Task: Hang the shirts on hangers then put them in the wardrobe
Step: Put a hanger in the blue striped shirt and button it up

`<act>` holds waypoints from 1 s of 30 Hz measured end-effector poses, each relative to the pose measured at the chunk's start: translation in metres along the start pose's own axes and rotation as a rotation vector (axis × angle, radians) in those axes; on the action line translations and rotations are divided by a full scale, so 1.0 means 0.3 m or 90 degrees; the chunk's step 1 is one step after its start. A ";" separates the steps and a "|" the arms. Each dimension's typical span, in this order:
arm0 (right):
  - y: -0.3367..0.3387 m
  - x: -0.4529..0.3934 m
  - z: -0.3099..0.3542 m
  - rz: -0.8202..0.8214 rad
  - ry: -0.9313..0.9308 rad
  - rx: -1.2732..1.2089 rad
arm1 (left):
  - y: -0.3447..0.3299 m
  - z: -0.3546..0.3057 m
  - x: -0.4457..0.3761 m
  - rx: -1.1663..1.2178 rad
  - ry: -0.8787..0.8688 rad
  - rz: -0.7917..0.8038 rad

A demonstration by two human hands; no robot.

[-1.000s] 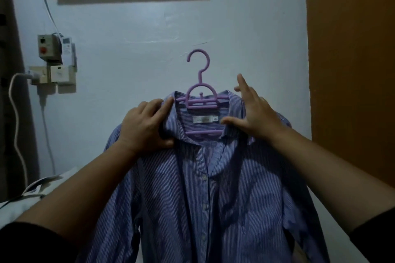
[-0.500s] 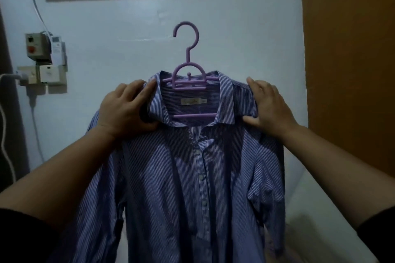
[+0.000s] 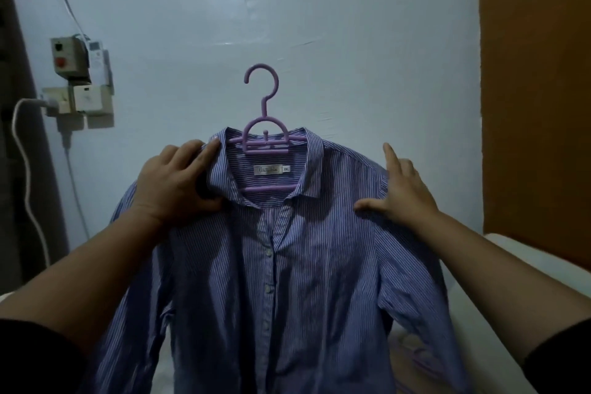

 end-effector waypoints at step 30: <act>-1.093 -0.100 0.960 0.267 0.229 -0.084 | -0.129 0.531 0.713 -0.177 0.469 0.395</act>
Point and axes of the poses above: each hand's wrist, its own x-axis away from the middle knuckle, its own y-axis out of the back of the hand, z = x × y, the point moved 7 cm from there along -x, towards the middle knuckle, and after that the axes turned 4 degrees about z, right-handed, at the moved point
